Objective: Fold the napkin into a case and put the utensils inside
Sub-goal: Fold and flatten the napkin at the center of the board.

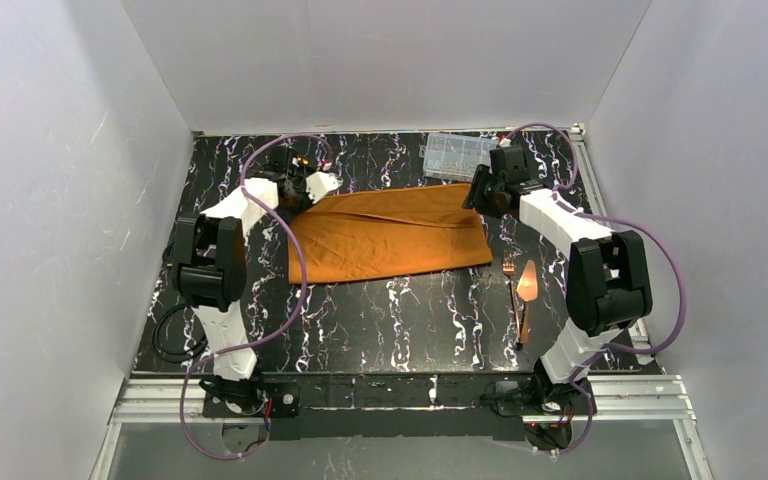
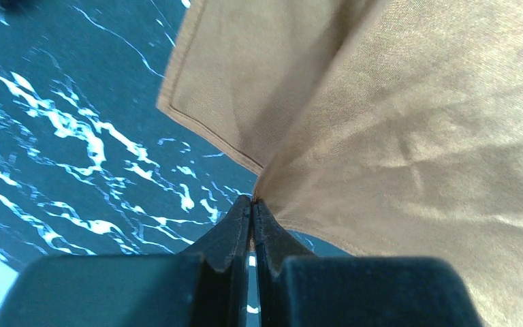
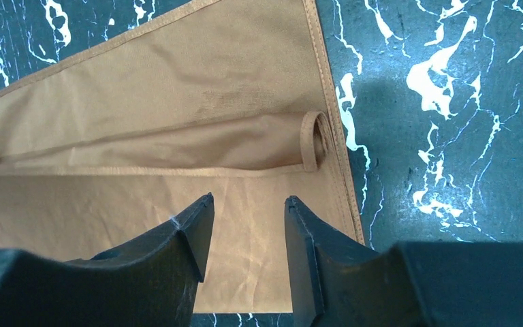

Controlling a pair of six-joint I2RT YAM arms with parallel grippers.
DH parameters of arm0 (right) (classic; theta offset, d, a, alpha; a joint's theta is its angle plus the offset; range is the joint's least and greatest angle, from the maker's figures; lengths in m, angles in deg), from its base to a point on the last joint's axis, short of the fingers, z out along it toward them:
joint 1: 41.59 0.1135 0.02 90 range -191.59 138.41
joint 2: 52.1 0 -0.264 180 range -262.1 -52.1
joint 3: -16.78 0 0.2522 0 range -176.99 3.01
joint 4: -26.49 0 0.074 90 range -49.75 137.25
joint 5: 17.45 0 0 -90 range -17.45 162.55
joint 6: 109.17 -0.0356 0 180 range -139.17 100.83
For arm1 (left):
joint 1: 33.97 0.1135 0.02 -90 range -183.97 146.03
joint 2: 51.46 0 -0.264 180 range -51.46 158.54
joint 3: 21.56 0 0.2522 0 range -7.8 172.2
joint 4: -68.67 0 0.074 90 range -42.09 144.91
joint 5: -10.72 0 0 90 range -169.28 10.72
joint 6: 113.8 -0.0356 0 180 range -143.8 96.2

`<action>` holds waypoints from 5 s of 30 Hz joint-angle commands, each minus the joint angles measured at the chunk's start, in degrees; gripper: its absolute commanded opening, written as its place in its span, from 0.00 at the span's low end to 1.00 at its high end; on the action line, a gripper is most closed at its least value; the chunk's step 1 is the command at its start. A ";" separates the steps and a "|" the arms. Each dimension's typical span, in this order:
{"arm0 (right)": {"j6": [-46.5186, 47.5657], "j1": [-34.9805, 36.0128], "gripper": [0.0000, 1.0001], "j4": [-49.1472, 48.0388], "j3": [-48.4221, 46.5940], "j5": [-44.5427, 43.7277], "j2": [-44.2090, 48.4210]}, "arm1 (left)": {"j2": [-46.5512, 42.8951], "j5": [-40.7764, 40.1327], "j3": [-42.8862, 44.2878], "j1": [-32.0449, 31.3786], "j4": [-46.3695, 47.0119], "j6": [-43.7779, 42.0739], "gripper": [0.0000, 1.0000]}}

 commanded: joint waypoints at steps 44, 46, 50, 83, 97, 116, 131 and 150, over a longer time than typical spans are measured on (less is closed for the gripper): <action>-0.40 -3.76 0.41 -4.49 -6.20 13.11 -14.07 | 1.38 -1.08 0.31 0.64 -3.61 6.58 0.00; -0.70 -3.81 0.33 -4.49 -6.65 13.17 -14.28 | 1.41 -1.12 0.63 0.64 -3.57 7.13 0.00; -1.03 -3.94 0.14 -4.91 -7.57 12.64 -13.94 | 1.32 -0.99 1.09 0.64 -3.39 7.85 0.00; -2.33 -7.52 0.43 -9.12 -1.40 18.67 -13.20 | 1.14 -0.82 1.81 0.61 -4.14 6.97 0.00; -3.87 -7.44 0.10 -10.13 -3.14 18.14 -12.95 | 1.07 -1.07 2.42 0.56 -4.28 8.09 0.00; 11.05 -7.40 0.57 -8.92 -13.98 13.57 -15.62 | 0.02 -0.82 1.98 0.48 -2.58 9.11 0.00; 14.60 -5.72 0.48 -4.22 -22.39 12.61 -24.97 | 0.61 -0.69 2.80 0.03 -2.88 9.64 0.00; 13.96 -3.85 0.37 -2.76 -23.13 8.24 -27.58 | 0.70 -0.18 2.34 -0.15 -2.93 9.85 0.00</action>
